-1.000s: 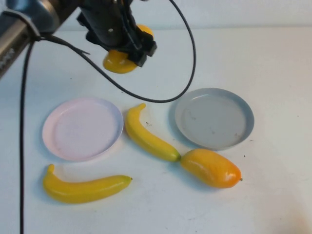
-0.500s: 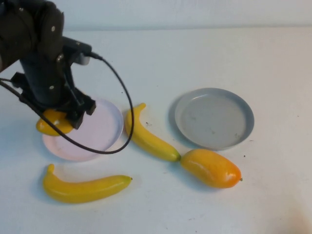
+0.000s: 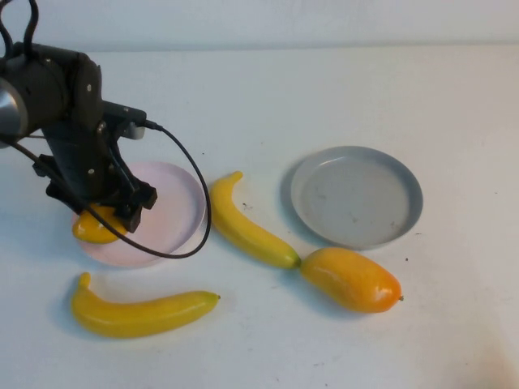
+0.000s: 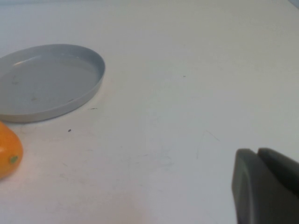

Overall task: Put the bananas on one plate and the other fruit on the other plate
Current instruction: Put one type of fruit in the left plate

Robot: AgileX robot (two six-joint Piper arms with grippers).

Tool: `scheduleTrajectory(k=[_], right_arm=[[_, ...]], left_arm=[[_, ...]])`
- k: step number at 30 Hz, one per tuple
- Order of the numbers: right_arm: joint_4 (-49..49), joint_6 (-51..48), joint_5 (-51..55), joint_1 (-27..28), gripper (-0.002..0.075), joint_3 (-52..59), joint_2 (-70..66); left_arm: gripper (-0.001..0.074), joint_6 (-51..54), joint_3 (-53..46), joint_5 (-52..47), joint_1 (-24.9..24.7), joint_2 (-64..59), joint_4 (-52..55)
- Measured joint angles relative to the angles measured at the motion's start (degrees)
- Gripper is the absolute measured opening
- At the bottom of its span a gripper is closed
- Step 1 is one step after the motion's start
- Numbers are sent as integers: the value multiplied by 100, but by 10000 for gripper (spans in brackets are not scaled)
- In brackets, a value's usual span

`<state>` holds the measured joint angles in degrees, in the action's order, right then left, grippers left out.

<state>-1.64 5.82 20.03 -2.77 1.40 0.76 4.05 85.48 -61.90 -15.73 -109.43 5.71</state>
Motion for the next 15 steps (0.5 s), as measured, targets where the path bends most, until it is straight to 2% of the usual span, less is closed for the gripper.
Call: scheduleTrajectory(k=[2,8,15], right_arm=[[0,0,0,0,-16,0,0],[0,0,0,0,-16,0,0],[0,0,0,0,-16,0,0]], left_arm=[[541,9,0,33,0,-37,0],[666,9,0,123,0,-45,0],[668,55,141,-96,0,-45,-249]])
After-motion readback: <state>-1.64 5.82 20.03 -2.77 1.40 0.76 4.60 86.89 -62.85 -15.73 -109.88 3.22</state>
